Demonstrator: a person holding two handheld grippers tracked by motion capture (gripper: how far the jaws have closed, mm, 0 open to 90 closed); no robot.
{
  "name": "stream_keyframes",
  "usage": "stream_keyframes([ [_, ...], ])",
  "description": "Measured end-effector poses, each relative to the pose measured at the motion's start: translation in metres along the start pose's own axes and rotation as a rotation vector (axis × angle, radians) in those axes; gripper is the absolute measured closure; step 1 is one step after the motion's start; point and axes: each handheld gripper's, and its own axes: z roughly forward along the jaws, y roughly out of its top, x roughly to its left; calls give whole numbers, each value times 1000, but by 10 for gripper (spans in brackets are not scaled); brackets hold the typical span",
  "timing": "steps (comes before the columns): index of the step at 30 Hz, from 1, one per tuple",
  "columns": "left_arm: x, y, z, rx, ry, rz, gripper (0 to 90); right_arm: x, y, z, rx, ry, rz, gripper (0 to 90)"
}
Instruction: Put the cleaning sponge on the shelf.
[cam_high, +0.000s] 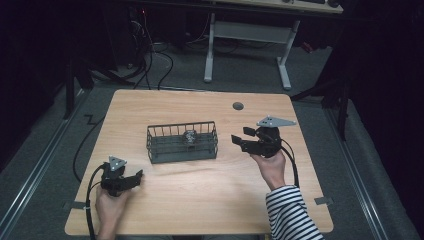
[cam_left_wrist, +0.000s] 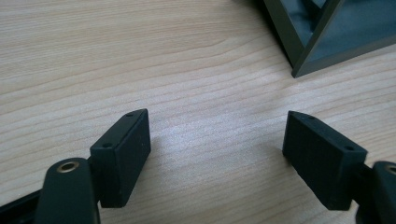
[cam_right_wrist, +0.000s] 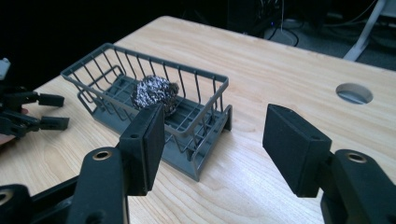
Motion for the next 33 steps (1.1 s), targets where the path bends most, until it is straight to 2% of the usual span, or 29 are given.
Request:
stream_keyframes([
  [8,0,0,0,-2,0,-2,240,2,-1,-16,-28,-7,-7,388],
  [10,0,0,0,0,0,0,240,2,-3,-20,-48,-13,2,385],
  [20,0,0,0,0,0,0,240,-5,-13,-37,-62,-31,25,377],
  [25,0,0,0,-2,0,-1,240,-14,-25,-42,-49,-46,53,377],
  [33,0,0,0,0,1,0,240,-22,-42,-54,-63,-68,83,378],
])
